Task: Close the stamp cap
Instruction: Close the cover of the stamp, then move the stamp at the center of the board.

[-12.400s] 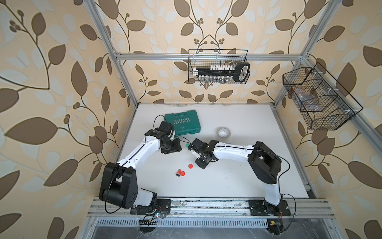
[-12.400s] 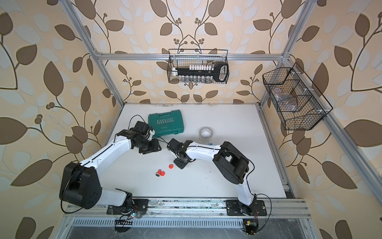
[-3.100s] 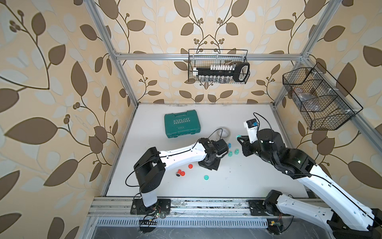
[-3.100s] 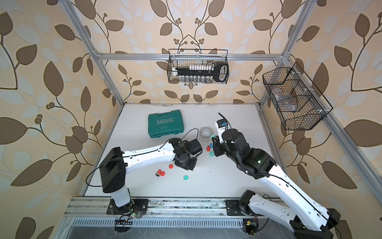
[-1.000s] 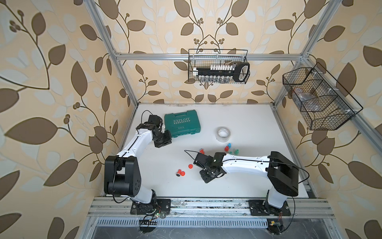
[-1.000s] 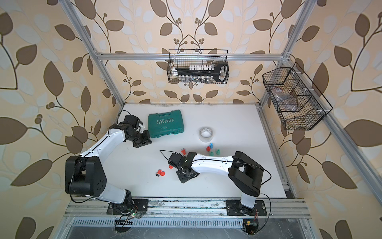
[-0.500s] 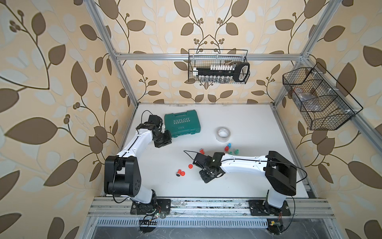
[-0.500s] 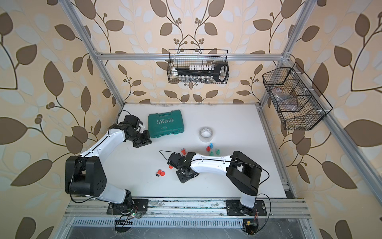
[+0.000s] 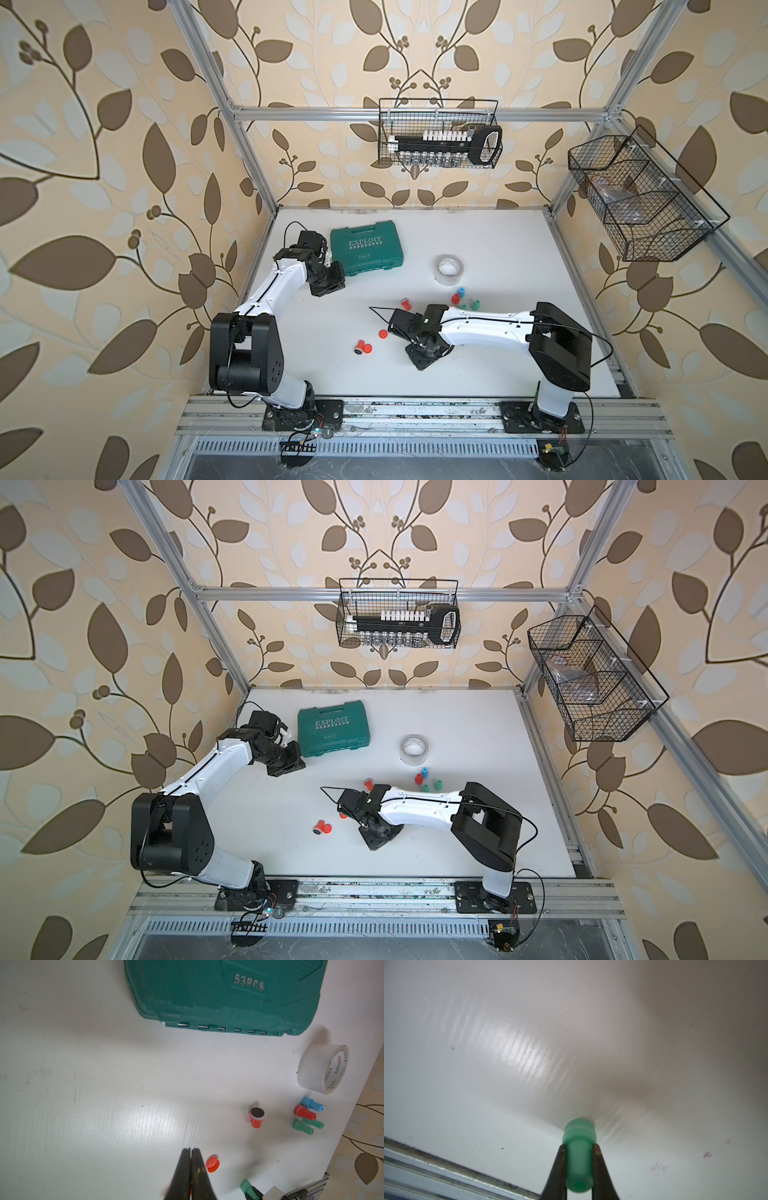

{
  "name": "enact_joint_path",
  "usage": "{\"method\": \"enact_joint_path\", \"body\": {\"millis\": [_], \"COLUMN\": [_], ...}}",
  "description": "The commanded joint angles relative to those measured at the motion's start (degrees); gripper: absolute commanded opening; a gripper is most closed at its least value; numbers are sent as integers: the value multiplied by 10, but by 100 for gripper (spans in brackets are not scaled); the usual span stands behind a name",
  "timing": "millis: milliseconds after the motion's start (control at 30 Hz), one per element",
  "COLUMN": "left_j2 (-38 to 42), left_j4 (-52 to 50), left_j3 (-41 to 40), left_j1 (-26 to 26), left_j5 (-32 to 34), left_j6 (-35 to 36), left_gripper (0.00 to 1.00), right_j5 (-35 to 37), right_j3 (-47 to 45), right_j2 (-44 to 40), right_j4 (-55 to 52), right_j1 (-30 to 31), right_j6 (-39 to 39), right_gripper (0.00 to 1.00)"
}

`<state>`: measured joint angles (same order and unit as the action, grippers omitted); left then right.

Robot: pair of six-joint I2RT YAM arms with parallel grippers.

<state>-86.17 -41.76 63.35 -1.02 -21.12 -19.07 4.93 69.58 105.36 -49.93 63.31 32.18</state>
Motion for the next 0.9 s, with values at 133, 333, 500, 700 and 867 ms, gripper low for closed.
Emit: {"method": "enact_joint_path", "body": {"millis": [133, 333, 500, 700, 867], "left_j2": [9, 7, 5, 4, 4], "left_j4": [-2, -2, -3, -2, -2], "left_j3": [-3, -4, -3, -5, -7], "left_j1": [8, 8, 8, 8, 8], "left_j5": [-13, -12, -12, -12, -15], "left_j6": [0, 0, -1, -2, -1], "left_gripper": [7, 7, 7, 7, 9], "right_j5": [-16, -32, -46, -60, -81], "right_j3": [-21, -46, -61, -65, -85], "right_j2": [102, 129, 155, 195, 217], "right_j4": [-25, 4, 25, 48, 85], "right_j1": [3, 3, 4, 4, 4], "right_j6": [-17, -13, -7, 2, 19], "right_gripper": [0, 0, 0, 0, 0]}}
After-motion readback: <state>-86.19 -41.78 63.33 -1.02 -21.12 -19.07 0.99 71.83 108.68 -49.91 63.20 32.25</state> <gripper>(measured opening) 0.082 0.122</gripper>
